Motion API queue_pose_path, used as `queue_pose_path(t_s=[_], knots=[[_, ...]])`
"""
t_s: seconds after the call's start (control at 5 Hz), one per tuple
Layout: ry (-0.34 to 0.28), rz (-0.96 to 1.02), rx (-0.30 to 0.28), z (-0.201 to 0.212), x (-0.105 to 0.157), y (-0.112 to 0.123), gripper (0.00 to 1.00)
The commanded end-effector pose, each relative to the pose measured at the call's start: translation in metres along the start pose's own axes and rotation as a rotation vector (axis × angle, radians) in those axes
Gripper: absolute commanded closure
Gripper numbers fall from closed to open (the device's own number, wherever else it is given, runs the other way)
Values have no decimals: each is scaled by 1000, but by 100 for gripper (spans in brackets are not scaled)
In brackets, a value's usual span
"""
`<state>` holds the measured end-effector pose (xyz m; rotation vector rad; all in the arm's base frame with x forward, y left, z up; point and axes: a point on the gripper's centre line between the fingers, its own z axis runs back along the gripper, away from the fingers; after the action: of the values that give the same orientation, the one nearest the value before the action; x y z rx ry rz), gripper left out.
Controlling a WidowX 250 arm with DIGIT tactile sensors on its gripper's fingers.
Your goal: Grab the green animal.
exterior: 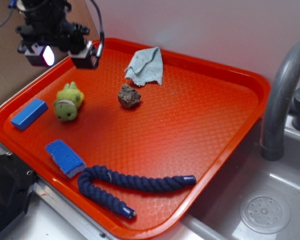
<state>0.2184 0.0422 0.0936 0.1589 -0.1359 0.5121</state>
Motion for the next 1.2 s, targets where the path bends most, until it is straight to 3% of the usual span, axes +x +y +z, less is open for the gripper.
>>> queue_pose_path(t_s=[0.0,0.2,0.4,0.6,0.8,1.0], knots=[[112,-62,-36,-30,-7,28,0],[157,-98,-117,-52,-7,20,0],[177,-87,-107,-66,-3,18,0],[191,-58,-122,-71,-3,19,100],[150,-58,-93,-48,4,19,100],[15,-235,-83,8,7,-10,100]])
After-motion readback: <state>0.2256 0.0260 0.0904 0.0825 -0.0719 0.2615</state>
